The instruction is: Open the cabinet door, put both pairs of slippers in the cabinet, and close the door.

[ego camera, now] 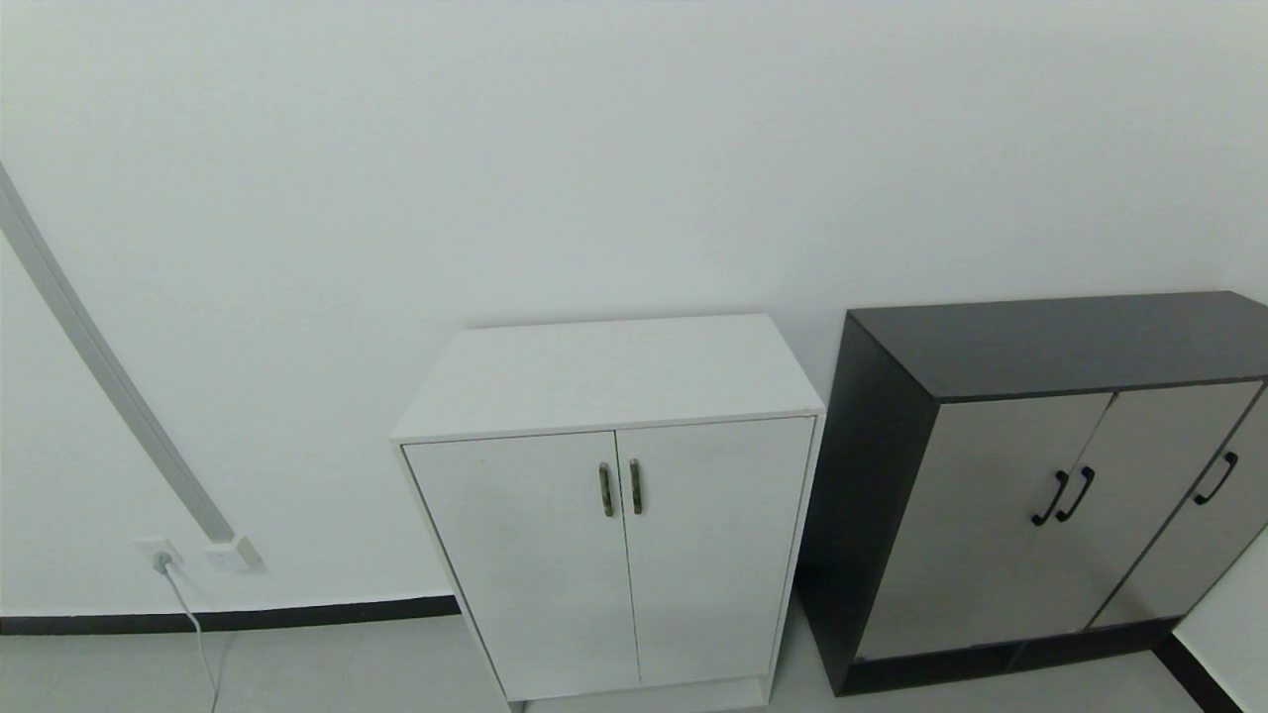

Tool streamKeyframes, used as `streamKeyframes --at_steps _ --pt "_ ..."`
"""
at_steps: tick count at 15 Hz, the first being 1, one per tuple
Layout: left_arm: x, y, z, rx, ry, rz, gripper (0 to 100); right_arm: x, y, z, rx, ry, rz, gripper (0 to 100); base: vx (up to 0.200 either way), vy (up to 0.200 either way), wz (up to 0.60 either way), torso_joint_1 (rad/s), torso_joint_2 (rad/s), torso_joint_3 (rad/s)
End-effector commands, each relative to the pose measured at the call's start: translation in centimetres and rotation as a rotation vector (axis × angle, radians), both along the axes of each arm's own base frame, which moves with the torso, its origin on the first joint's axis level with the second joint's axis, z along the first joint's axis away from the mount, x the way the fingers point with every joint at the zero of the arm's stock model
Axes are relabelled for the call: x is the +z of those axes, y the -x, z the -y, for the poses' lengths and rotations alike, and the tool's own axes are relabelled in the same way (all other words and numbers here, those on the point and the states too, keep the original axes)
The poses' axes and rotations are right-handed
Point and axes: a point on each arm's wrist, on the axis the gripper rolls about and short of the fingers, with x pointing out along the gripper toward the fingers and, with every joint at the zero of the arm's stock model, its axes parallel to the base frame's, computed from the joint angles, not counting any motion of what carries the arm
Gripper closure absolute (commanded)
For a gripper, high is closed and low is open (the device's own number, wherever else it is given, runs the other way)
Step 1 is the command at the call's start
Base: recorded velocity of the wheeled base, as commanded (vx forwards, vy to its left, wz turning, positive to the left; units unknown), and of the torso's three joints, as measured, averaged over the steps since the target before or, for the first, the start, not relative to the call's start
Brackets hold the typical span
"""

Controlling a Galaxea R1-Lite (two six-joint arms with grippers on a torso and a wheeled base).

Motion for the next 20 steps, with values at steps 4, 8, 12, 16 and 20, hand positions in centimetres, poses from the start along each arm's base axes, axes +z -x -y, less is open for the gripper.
streamKeyframes --at_steps 4,8,12,16,20 --pt "0.0 0.0 0.0 0.002 0.0 -0.001 100 0.1 0.8 0.2 -0.069 -0.018 0.112 100 0.0 0.0 0.0 0.0 0.0 0.0" --pt "0.0 0.0 0.0 0.002 0.0 -0.001 100 0.0 1.8 0.3 -0.14 -0.031 0.235 100 0.0 0.0 0.0 0.0 0.0 0.0" --pt "0.0 0.0 0.0 0.002 0.0 -0.001 100 -0.1 2.8 0.3 -0.173 -0.042 0.361 100 0.0 0.0 0.0 0.0 0.0 0.0" --pt "0.0 0.0 0.0 0.001 0.0 -0.001 100 -0.2 3.3 0.2 -0.206 -0.045 0.426 100 0.0 0.0 0.0 0.0 0.0 0.0" --pt "0.0 0.0 0.0 0.002 0.002 -0.001 100 -0.2 3.3 0.3 -0.262 -0.102 0.43 100 0.0 0.0 0.0 0.0 0.0 0.0"
